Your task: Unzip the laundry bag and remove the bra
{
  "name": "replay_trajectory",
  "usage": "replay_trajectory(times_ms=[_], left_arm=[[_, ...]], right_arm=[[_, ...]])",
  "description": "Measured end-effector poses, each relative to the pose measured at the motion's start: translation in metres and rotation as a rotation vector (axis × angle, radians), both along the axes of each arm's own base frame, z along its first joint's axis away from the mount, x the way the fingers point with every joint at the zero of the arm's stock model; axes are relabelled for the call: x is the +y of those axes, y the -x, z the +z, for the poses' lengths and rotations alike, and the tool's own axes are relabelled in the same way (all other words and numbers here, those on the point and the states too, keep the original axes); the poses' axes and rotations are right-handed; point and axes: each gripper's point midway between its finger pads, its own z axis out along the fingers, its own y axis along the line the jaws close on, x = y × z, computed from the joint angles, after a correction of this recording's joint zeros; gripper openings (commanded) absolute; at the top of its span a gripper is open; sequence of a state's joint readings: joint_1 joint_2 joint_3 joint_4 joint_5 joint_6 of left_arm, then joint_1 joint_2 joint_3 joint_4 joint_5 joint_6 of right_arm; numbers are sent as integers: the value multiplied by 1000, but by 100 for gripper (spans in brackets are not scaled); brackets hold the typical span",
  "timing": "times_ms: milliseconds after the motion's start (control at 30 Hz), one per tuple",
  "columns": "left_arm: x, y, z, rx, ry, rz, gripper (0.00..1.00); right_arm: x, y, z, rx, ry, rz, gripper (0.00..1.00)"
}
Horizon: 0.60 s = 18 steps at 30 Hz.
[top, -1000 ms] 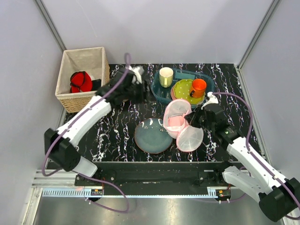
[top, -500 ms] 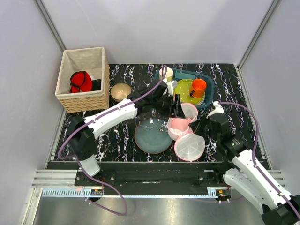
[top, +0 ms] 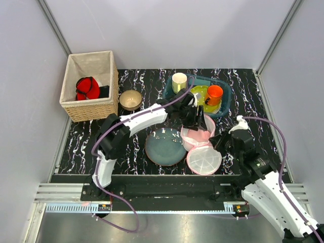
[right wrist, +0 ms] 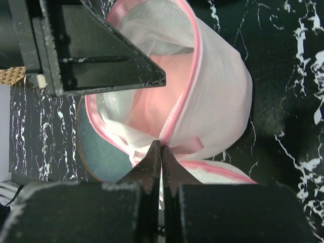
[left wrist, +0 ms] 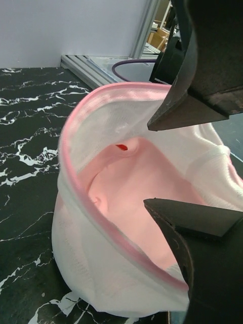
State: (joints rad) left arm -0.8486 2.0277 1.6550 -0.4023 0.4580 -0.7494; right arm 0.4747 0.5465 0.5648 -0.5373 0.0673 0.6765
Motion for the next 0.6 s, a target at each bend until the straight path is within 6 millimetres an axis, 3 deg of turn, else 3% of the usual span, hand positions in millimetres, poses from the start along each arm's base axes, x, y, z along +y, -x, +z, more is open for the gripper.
replay_trajectory(times_ms=[200,400,567,600], left_arm=[[-4,7,-23,0,-93,-25,63],[-1,27,-45,-27,-210,-56,68],[0,36,-70,-19,-276,-73,55],[-1,36,-76,-15,-287,-75,39]], right_arm=[[-9,11,-12,33,2,-32,0],[-12,14,-18,59,11,-45,0],[-11,13,-25,86,25,-46,0],[-12,13,-25,88,27,-46,0]])
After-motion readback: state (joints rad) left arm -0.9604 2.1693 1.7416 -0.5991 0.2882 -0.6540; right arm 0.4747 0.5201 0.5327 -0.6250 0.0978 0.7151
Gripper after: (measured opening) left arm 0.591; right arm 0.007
